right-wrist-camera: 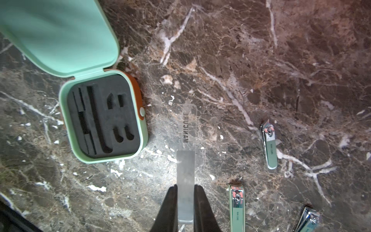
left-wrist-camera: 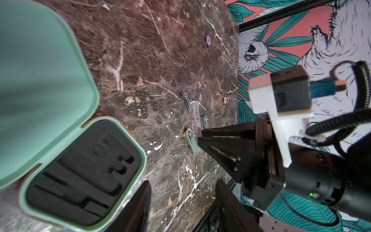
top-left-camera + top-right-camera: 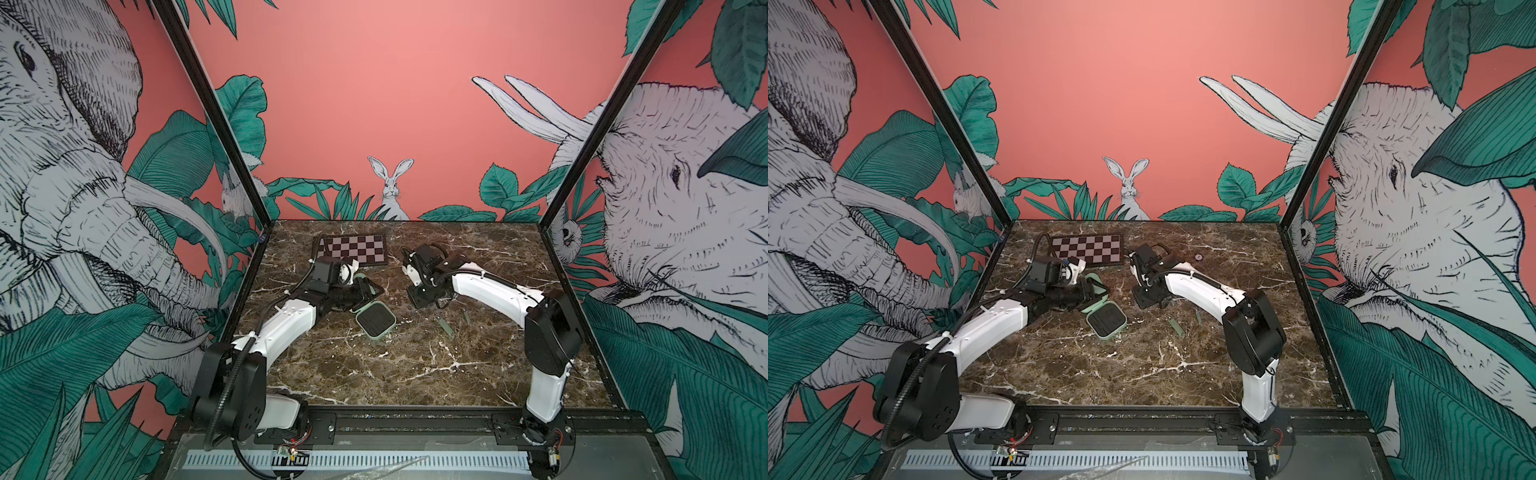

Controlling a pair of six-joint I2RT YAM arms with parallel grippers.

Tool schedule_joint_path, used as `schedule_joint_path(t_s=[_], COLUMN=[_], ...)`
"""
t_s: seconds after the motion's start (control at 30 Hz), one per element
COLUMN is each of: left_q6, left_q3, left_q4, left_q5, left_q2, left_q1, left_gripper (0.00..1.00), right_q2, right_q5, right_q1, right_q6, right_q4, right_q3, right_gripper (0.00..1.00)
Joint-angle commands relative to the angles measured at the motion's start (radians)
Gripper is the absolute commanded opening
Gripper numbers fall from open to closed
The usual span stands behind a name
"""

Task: Organize nail clipper sets
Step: Pick up the nail clipper from the center of the board.

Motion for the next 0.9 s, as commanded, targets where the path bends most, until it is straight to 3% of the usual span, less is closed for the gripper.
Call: schedule_joint_path(t_s=[0.0,0.3,0.87], left_q6=[-0.063,-0.106,-0.111], left_q3=[0.042,0.096,0.115], left_q4=[0.096,0.202,0.218], left_q5=[0.021,0.051,0.05], left_q2=[0.031,0.16,0.207], left_q1=[-0.024,-0.075,-0.086], left_gripper=[0.5,0.39,0.27], right_q2=[-0.044,-0.073,-0.08], right_q5=[-0.079,-0.189,-0.234], right_q1=[-0.004,-0.002,0.0], right_q6=[0.036,0.094,0.114], right_q4=[-0.024,0.009,0.027], right_q3=[0.022,0.046,0.045], right_gripper=[0.15,0.15,0.15])
